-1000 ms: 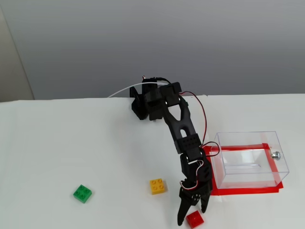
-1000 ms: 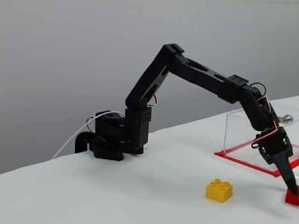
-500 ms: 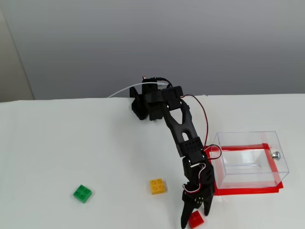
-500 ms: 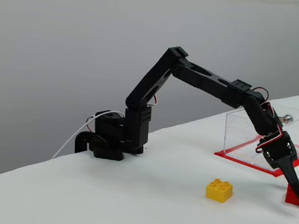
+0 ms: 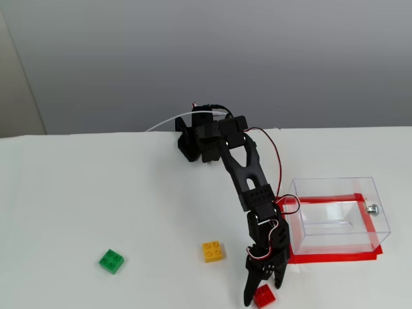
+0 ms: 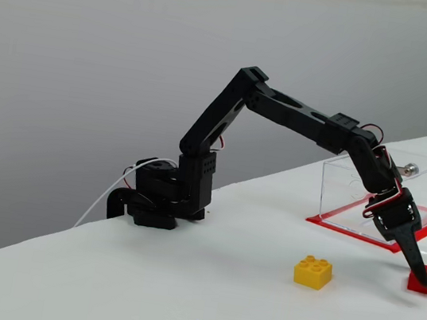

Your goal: Pick the red lego brick and place it into the transparent box

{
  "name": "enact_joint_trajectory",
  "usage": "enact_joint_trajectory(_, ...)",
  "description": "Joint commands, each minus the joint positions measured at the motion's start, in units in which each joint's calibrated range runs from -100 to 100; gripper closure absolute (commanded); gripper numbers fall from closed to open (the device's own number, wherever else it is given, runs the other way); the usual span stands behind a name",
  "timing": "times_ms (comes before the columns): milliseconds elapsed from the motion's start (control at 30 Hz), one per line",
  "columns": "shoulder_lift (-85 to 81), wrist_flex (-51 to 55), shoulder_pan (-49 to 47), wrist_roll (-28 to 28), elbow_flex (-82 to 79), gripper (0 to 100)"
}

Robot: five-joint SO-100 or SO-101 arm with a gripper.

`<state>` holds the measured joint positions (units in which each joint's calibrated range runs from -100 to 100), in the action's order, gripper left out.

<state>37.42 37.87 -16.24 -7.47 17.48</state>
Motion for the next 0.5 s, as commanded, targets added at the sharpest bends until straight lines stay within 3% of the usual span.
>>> enact_joint_trajectory(0,-1.2,0.5,0.5,0.1,1.7,61)
enact_joint_trajectory(467,-1.2,0.4,0.7,1.3,1.7,61)
